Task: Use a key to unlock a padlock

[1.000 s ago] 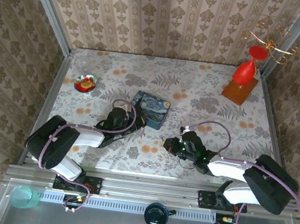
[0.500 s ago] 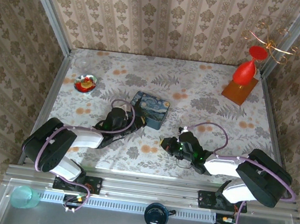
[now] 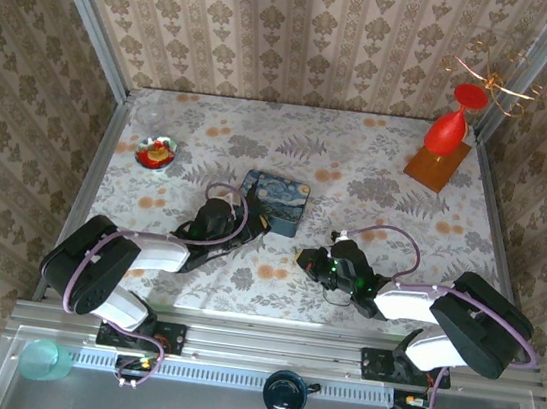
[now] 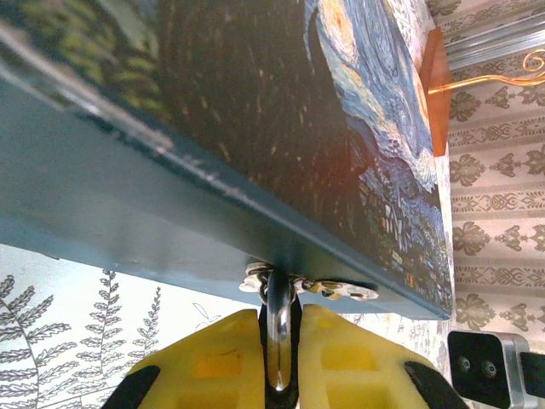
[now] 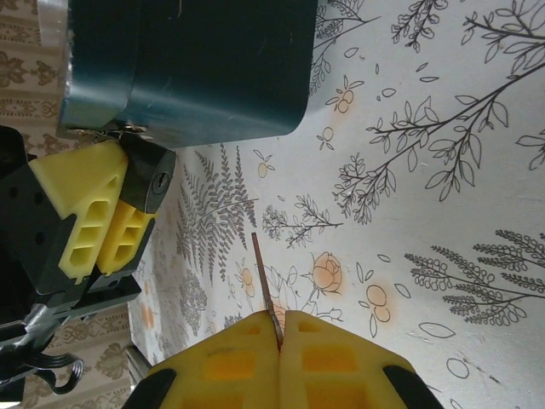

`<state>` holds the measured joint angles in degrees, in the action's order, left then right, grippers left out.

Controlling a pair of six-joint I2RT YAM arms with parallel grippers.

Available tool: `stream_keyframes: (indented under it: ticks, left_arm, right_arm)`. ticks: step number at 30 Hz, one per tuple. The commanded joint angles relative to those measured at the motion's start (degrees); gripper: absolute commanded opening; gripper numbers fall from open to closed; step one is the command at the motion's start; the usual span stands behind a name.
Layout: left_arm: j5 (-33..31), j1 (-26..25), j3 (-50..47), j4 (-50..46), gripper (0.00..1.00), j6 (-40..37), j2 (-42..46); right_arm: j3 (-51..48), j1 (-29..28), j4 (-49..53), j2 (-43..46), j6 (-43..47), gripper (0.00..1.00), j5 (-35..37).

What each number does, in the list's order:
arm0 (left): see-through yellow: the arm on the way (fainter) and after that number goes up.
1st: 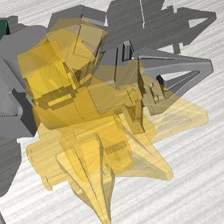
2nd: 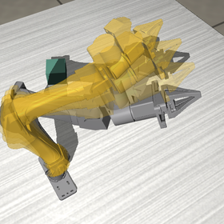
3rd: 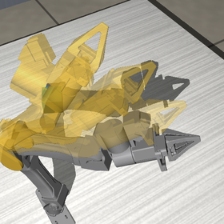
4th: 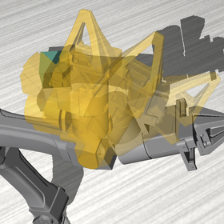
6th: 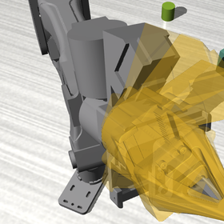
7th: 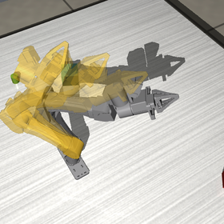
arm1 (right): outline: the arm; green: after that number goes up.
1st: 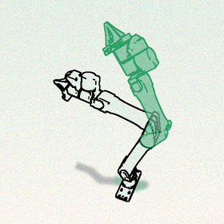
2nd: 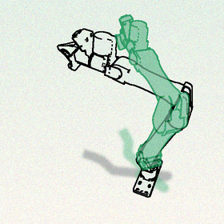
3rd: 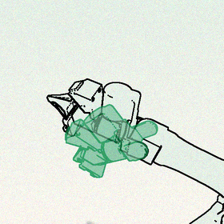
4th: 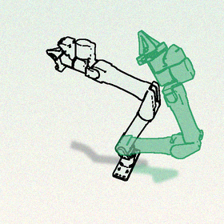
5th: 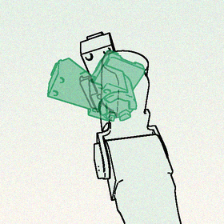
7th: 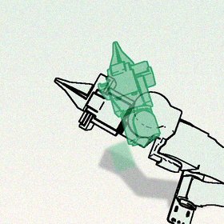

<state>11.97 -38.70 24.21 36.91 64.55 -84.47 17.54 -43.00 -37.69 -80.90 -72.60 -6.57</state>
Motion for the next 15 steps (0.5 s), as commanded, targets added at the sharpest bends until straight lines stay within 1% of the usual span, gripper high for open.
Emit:
stream_keyframes:
  ticks: [1, 9, 15]
  left_arm:
    - [0.0, -0.7, -0.4, 4.9, 0.00, 1.4, 0.4]
    - [-0.3, -1.1, -1.1, 9.0, 0.00, 4.5, -1.3]
    - [-1.2, -2.2, -0.6, 7.1, 0.00, 6.2, -0.2]
  right_arm:
    - [-0.2, 0.1, -3.4, -1.9, -1.8, 0.00, -1.0]
    - [0.3, 0.1, -6.2, -4.5, -3.1, 0.00, -1.7]
    - [0.3, 0.0, -9.4, -6.2, -4.1, 0.00, -2.3]
